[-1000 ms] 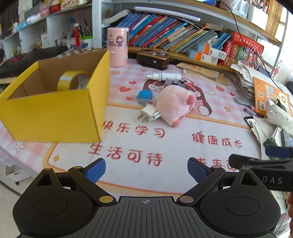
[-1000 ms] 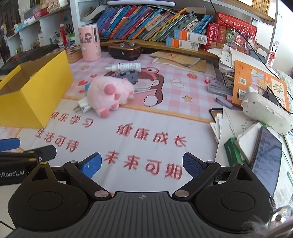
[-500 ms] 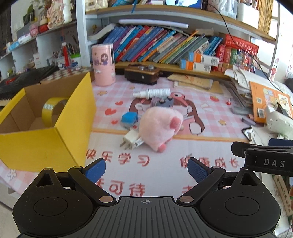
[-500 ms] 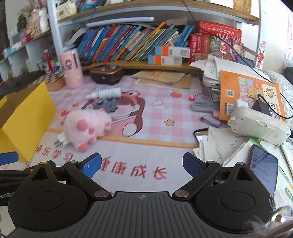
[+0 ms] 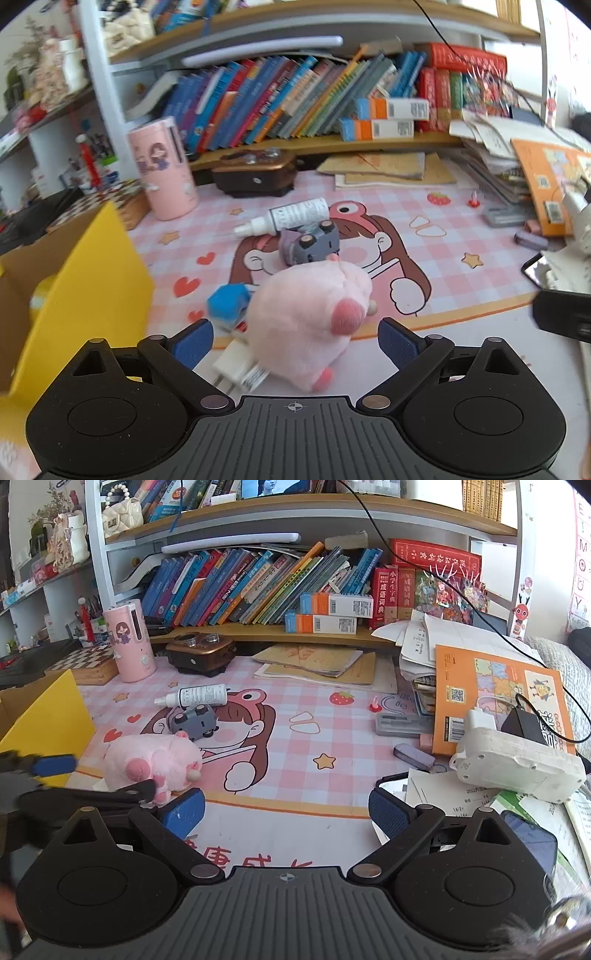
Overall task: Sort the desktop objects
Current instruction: 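Grasp the pink plush pig with the left tool and lift it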
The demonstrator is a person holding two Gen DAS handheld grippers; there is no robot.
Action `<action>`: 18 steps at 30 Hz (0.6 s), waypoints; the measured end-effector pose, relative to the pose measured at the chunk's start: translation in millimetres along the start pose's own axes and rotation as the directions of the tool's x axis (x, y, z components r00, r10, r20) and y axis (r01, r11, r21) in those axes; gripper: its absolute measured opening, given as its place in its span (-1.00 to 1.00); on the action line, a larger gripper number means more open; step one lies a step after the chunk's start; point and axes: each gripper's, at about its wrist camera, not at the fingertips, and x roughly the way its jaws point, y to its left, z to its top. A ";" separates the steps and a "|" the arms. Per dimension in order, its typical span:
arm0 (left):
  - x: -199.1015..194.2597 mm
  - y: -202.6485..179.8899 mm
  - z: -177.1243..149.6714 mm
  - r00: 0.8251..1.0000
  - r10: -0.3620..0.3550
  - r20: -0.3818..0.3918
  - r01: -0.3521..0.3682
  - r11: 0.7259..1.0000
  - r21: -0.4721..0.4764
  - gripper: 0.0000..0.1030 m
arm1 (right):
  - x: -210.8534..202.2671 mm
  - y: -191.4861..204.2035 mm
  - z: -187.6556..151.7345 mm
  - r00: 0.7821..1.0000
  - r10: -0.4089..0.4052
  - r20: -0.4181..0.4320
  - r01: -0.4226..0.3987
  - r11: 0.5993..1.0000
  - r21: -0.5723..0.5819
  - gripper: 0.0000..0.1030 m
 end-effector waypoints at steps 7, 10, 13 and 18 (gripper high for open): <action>21.0 -5.7 5.6 0.999 -0.037 0.004 0.037 0.999 0.007 0.49 | 4.9 -2.8 2.1 1.000 0.009 -0.003 -0.009 1.000 -0.002 0.86; 17.7 -5.3 4.5 1.000 -0.025 0.011 0.024 1.000 0.010 0.23 | 10.6 -3.2 4.3 1.000 0.014 -0.005 -0.014 1.000 0.002 0.86; -1.7 2.3 2.1 1.000 -0.014 0.022 0.015 0.999 -0.040 0.17 | 16.6 -2.8 7.8 1.000 0.022 -0.003 -0.022 1.000 0.006 0.86; -42.2 20.9 -14.3 0.999 -0.040 0.028 0.043 0.994 -0.102 0.18 | 30.9 3.5 11.7 0.998 0.056 -0.021 -0.056 0.998 0.001 0.86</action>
